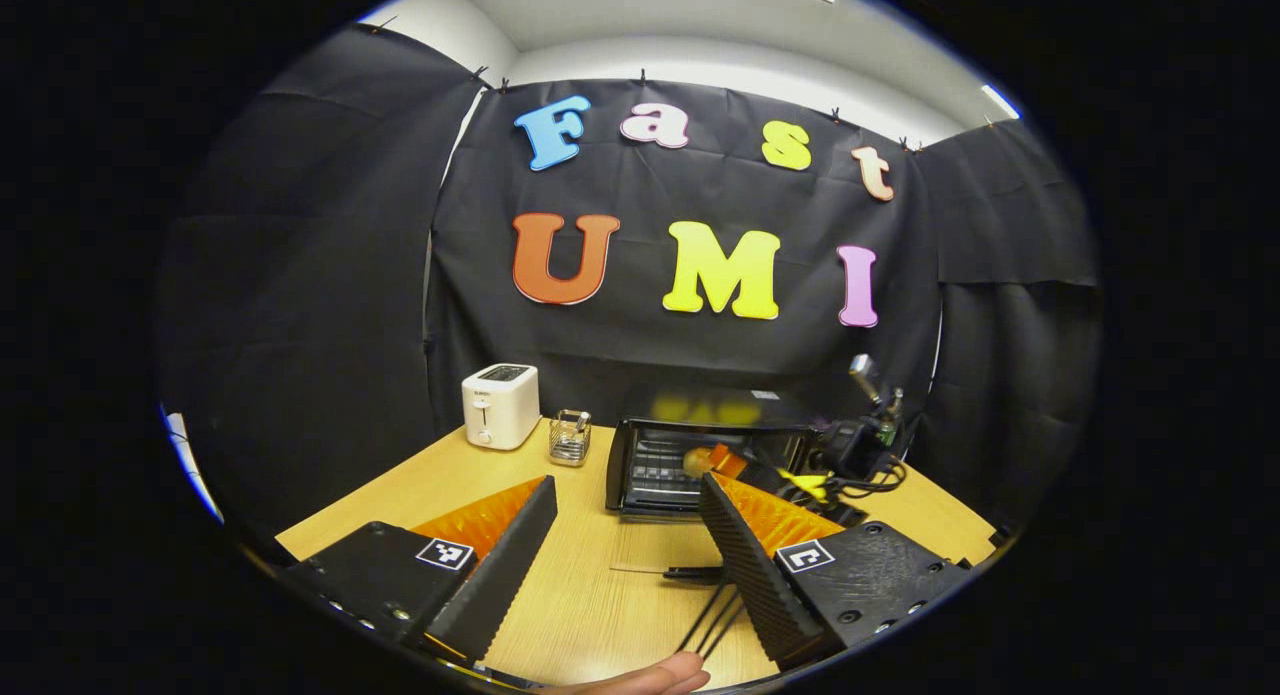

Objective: Open the electric oven with the left hand, put the food in, and close the electric oven.

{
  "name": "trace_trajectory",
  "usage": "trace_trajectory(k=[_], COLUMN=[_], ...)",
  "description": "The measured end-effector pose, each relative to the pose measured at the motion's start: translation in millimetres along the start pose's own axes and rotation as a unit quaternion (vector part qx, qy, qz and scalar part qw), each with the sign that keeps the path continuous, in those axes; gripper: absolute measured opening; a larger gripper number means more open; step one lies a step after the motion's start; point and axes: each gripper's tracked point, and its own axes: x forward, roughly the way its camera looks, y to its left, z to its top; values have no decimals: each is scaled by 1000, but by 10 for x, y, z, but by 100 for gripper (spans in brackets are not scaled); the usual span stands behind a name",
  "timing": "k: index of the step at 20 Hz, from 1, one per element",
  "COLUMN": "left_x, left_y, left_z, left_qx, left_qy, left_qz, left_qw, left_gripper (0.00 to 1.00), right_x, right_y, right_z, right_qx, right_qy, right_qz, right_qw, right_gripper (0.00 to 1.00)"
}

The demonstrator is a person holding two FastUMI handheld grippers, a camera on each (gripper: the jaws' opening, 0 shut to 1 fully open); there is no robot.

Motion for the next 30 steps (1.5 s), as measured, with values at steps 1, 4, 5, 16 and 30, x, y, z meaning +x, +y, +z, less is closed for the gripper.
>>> trace_trajectory(k=[1, 4, 5, 16, 30], left_x=[17, 76, 102, 590, 853], left_y=[-4, -70, -97, -495, -1159], left_z=[-57, -182, -239, -1328, -2292], left_qx=[2, 1, 2, 43, 73], left_qy=[8, 25, 31, 157, 280], left_qz=[4, -1, -5, -29, -65], left_qw=[1000, 1000, 1000, 986, 955], left_gripper=[94, 94, 94, 94, 100], right_x=[-167, -641, -802, -2218, -3261], right_y=[-14, 81, 94, -257, -638], right_z=[84, 397, 451, 1445, 1832], right_qx=[-2, -10, -11, -136, -174], right_qy=[-5, -30, -26, -84, -125], right_qz=[1, 22, 28, -33, -76], right_qw=[1000, 999, 999, 987, 974], right_gripper=[95, 94, 95, 95, 96])
